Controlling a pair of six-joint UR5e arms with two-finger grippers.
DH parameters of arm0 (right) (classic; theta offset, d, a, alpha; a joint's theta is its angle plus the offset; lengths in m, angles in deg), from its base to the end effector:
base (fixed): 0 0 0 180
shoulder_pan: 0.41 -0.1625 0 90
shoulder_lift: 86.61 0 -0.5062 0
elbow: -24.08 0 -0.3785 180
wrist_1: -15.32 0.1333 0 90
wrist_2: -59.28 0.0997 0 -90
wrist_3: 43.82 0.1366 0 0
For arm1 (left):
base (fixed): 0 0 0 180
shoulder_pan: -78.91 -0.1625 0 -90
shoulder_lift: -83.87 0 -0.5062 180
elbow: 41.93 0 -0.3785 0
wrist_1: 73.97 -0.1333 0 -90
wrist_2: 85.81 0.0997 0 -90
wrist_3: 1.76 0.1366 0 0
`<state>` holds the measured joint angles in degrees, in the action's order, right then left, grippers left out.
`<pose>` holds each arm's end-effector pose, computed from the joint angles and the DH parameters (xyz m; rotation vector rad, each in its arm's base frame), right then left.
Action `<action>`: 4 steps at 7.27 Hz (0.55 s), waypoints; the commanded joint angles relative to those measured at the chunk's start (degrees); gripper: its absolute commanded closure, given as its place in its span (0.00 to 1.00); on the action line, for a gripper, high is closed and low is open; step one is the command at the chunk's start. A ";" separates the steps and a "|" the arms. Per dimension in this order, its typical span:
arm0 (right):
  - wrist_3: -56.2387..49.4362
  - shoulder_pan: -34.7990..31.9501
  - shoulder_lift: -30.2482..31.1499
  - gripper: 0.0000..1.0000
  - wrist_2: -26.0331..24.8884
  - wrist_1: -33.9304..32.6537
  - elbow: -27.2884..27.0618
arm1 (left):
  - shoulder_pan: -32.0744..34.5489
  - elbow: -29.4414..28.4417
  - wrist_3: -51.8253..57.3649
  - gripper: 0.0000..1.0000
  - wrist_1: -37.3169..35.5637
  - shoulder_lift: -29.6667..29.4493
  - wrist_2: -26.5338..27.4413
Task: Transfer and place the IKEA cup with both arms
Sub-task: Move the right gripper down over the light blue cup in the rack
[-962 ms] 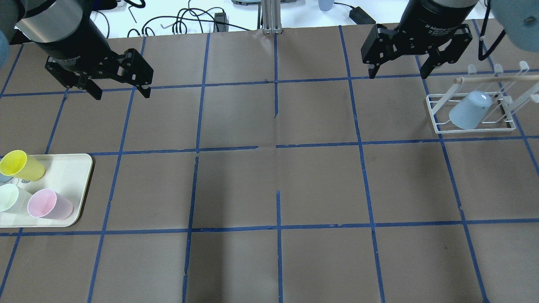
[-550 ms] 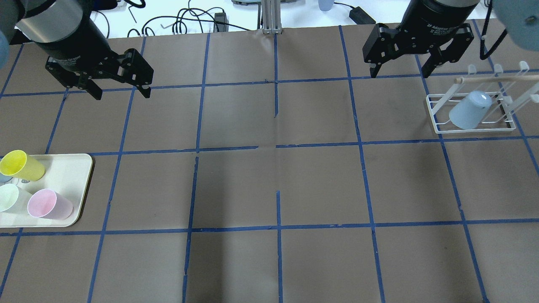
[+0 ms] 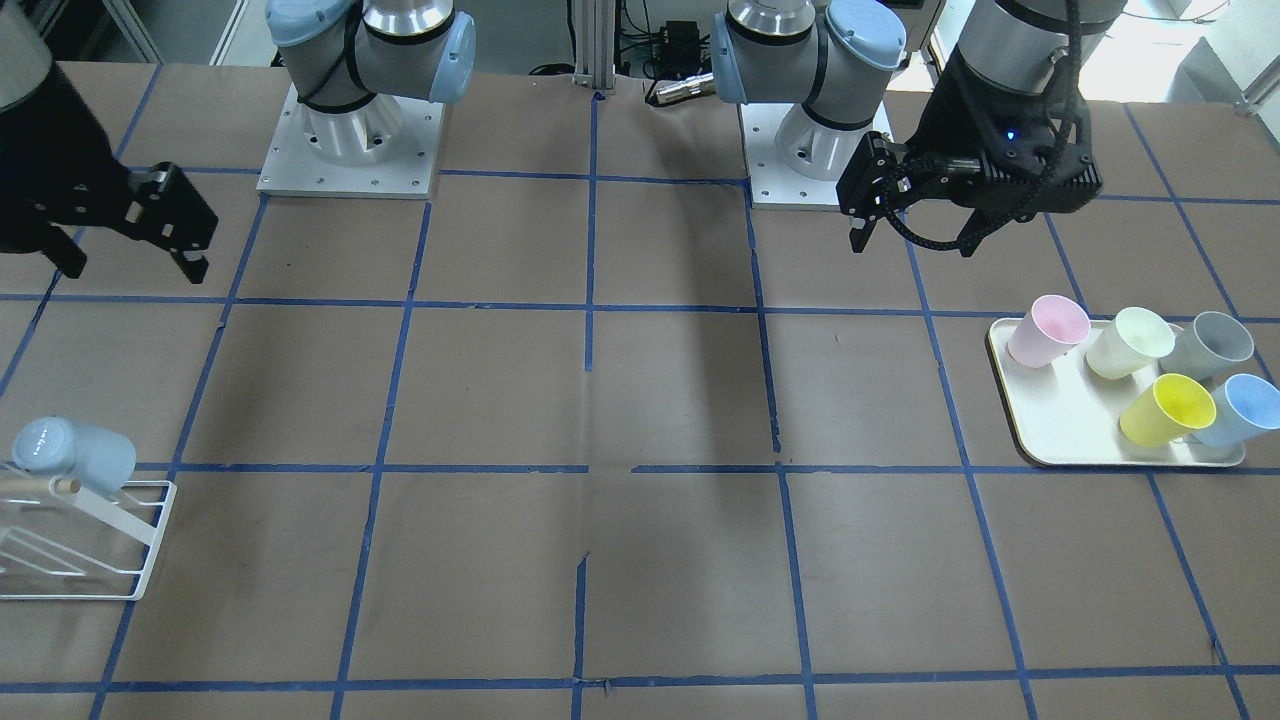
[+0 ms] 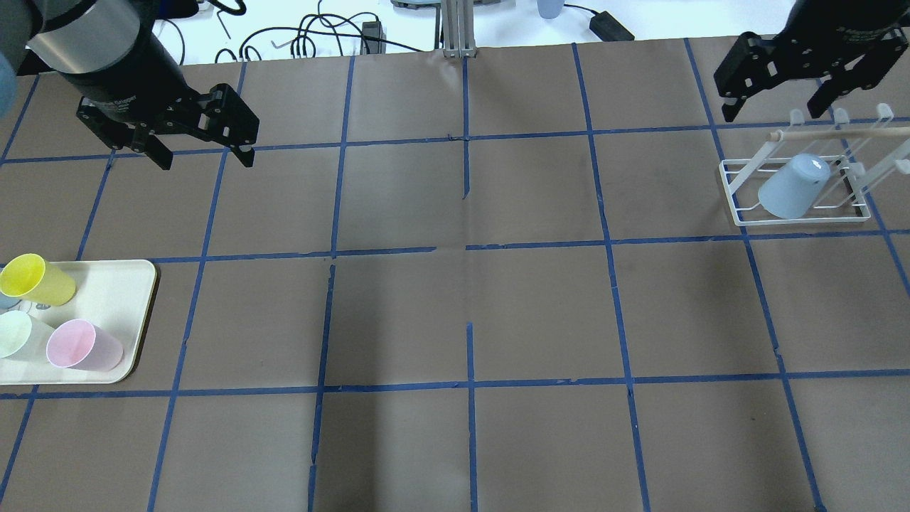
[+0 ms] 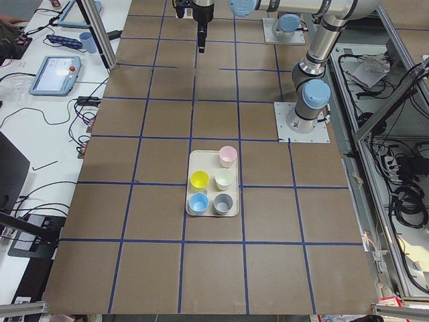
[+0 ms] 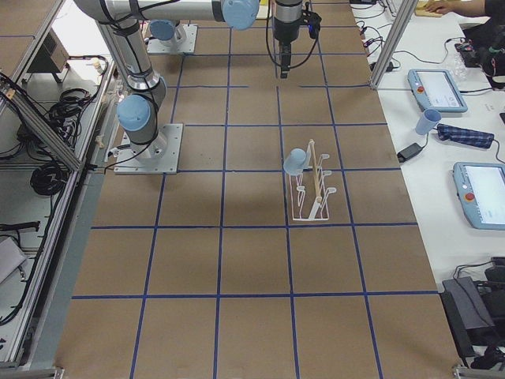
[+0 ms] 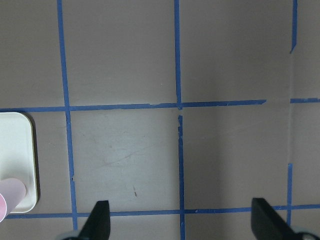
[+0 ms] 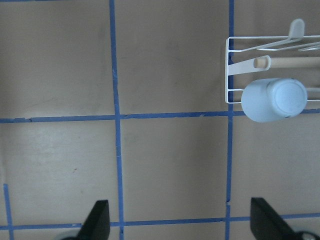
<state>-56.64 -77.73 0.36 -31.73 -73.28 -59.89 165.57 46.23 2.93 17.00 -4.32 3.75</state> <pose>0.0161 -0.5245 0.5541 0.0034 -3.1180 0.0364 -0.1069 -0.4748 0.5608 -0.0372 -3.1361 0.0740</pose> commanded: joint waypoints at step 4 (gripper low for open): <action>-14.50 10.33 -10.40 0.00 2.60 -8.43 -0.40 | -0.09 0.09 0.23 0.00 0.09 0.12 -0.44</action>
<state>-70.16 -69.14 -7.52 -29.95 -80.47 -60.09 165.50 46.30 3.16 17.06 -4.27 3.36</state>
